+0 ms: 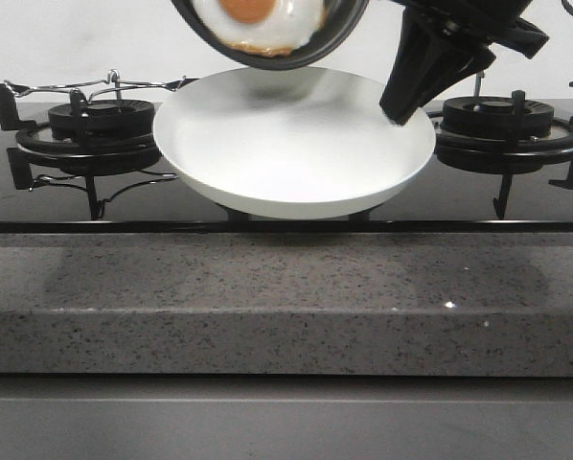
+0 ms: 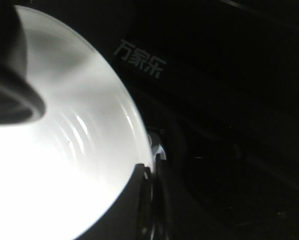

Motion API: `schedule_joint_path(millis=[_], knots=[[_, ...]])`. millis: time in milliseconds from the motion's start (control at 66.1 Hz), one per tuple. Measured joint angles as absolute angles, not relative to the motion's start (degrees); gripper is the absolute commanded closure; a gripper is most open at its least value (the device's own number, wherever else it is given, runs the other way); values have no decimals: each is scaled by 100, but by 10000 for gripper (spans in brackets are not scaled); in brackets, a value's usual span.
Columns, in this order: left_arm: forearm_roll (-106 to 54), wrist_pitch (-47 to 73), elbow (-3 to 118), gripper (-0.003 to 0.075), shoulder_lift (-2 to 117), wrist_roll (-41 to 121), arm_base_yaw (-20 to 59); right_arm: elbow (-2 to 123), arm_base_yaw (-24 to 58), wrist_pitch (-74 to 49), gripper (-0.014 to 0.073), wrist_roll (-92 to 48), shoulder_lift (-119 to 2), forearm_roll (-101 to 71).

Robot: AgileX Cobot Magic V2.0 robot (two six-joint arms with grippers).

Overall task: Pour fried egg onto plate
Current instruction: 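Tilt the pan over the plate with the left gripper, sliding egg out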

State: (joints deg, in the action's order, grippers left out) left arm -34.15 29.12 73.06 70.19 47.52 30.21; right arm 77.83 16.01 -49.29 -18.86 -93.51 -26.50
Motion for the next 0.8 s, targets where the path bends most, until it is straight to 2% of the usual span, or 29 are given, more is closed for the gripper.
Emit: schedule_joint_path(millis=[802], knots=[[-2984,2770,7305,740,7019,4695,3145,7772,1601,-4961,659,-1887,-9376,-2594]])
